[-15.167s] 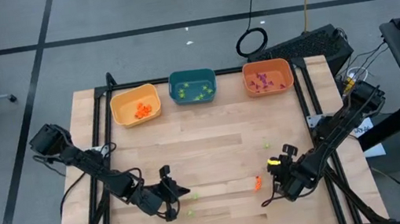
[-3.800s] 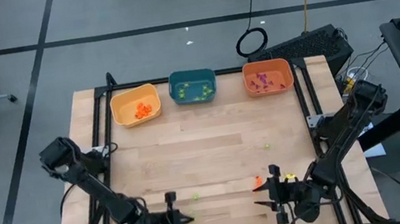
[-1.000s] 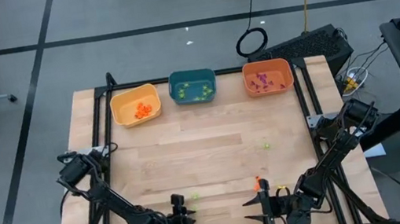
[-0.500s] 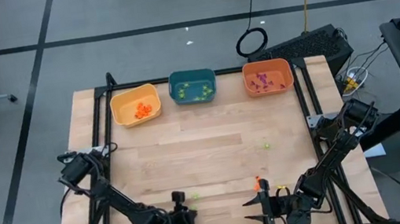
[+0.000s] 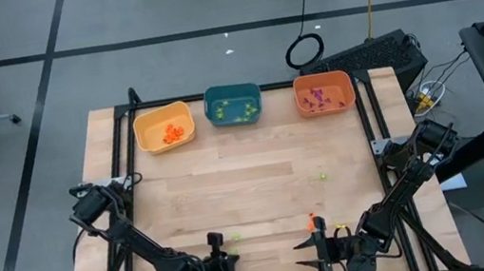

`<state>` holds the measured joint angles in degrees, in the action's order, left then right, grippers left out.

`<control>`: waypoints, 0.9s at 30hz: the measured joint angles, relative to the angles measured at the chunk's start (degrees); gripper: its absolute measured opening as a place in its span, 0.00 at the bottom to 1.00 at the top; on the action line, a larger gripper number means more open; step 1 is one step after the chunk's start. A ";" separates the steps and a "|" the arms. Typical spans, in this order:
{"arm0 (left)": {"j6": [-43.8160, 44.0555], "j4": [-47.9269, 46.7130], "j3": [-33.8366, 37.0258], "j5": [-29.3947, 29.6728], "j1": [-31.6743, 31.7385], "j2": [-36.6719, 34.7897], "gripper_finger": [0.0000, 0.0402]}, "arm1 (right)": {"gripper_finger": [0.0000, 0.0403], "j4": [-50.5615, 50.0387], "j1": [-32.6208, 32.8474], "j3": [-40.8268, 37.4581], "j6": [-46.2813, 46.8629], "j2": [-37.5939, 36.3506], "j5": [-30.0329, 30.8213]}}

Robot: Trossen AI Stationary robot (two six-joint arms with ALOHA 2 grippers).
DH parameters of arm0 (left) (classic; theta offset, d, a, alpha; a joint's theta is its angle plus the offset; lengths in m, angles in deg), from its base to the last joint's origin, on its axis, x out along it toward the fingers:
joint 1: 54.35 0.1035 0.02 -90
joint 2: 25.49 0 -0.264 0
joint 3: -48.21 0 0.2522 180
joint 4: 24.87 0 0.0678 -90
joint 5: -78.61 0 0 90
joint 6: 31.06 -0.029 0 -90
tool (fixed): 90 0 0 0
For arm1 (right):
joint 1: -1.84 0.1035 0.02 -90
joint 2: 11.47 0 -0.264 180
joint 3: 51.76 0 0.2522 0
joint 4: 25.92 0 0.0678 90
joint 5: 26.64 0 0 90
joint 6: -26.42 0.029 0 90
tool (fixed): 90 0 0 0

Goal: Sort Halloween decoration
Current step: Put the green spider toy into the blue bin

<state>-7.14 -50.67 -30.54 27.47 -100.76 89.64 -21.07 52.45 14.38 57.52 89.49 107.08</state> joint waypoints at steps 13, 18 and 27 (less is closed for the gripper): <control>-0.23 -0.28 -0.12 3.70 -0.96 -4.57 0.00 | 0.40 0.41 0.00 0.02 0.78 0.00 0.09; 1.07 -0.31 -0.13 3.62 -0.96 -4.53 0.00 | 0.40 5.16 -0.59 0.07 -1.53 2.62 0.22; -3.63 6.44 -0.13 3.31 -0.96 -4.53 0.00 | 0.40 22.65 -3.35 0.37 -10.39 12.73 -0.27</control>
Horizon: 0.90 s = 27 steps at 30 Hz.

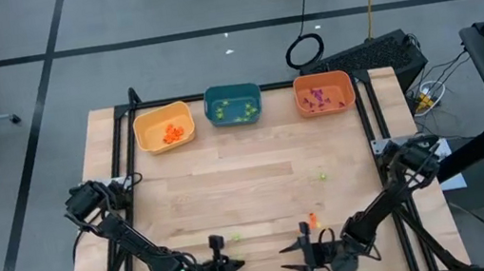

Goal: Sort Halloween decoration
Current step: Put the green spider toy into the blue bin

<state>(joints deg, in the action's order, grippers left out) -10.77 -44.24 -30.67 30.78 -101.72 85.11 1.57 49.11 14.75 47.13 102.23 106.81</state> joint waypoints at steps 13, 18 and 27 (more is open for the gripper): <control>-9.18 13.84 -0.02 -0.39 0.78 -1.13 0.00 | 0.55 0.48 -4.88 8.29 -21.09 6.78 -0.19; -9.65 16.81 -0.02 -2.73 1.73 -3.13 0.00 | 0.59 0.50 -6.08 12.81 -31.03 9.08 -0.19; -10.55 20.42 -0.07 -9.50 3.52 -3.84 0.00 | 0.53 0.48 -6.99 17.66 -39.58 9.12 -0.04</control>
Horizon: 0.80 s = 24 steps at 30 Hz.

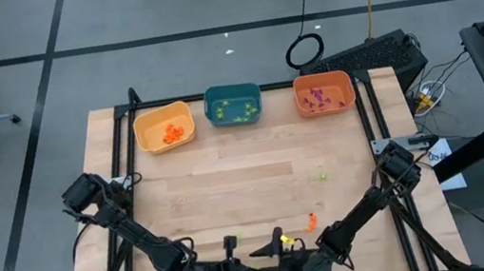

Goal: Sort Halloween decoration
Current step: Put the green spider toy into the blue bin

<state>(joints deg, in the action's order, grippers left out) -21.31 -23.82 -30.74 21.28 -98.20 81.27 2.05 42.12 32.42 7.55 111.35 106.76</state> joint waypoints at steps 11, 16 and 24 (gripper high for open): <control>0.41 -0.83 0.00 -0.09 0.44 0.00 0.00 | 0.38 0.06 0.34 0.19 0.00 -0.02 -0.14; 0.43 -0.83 0.02 -0.09 0.44 0.00 0.00 | 0.28 0.06 0.34 0.17 0.13 -0.02 -0.24; 0.49 -1.61 0.04 -0.10 0.42 0.00 0.00 | 0.19 0.55 0.39 0.12 0.62 -0.02 -3.20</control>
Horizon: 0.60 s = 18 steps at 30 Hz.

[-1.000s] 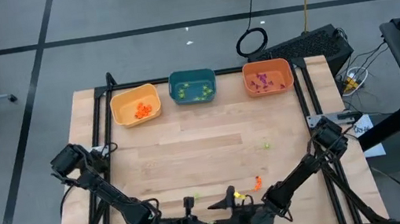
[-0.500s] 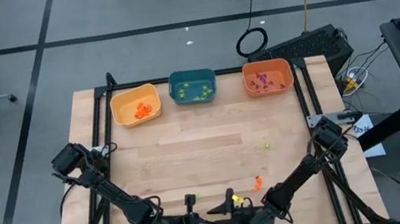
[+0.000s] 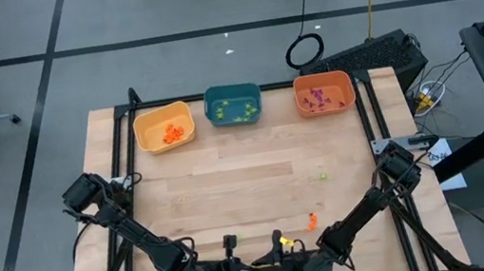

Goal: Sort Halloween decoration
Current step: Put the green spider toy into the blue bin

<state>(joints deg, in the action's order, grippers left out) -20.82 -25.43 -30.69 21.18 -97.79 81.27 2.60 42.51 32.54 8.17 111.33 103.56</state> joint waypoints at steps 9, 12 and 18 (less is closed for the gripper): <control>-0.07 -0.54 0.00 -0.01 -0.04 0.02 0.00 | 0.09 -0.04 0.00 0.00 1.02 0.00 -0.02; -0.09 -0.63 0.00 0.01 -0.04 0.02 0.00 | 0.04 -0.04 0.00 0.00 1.04 0.00 -0.02; -0.07 -0.76 0.00 0.19 -0.09 0.02 0.02 | 0.01 -0.09 0.00 0.00 1.06 0.00 -0.02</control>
<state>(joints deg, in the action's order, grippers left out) -20.89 -26.19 -30.69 21.37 -97.87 81.29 2.51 42.51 32.54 9.23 111.33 103.54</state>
